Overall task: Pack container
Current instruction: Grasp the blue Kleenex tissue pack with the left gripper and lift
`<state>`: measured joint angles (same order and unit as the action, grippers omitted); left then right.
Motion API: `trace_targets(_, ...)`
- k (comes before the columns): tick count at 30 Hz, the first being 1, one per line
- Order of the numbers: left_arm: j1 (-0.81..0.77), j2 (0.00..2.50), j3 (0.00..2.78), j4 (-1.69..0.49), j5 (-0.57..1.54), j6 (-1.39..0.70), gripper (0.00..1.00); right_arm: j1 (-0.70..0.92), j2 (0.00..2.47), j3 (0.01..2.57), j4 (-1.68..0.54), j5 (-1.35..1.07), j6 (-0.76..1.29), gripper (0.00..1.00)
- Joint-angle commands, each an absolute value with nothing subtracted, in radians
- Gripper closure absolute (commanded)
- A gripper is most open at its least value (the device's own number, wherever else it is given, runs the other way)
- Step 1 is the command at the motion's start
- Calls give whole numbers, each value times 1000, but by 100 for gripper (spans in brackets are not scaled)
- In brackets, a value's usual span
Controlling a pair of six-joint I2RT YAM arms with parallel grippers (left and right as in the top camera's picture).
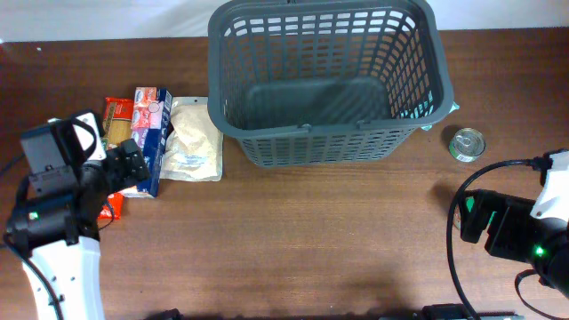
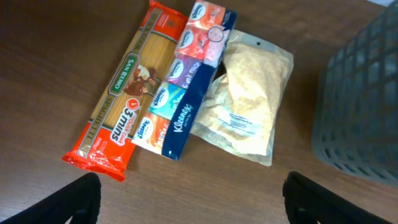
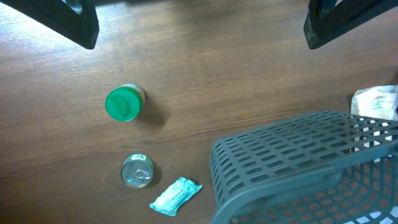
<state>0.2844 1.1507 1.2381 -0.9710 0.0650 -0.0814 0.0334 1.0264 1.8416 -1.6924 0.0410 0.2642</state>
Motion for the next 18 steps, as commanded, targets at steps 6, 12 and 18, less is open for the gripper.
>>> trace_targets(6,340,1272,1241,-892,143,44,7,32,1029,1835,-1698,57,275,1)
trace_targets(12,340,1444,1240,-796,143,146,7,32,1029,1835,-1698,57,275,1)
trace_targets(18,340,1627,1240,-691,178,181,7,32,1029,1835,-1698,57,275,1)
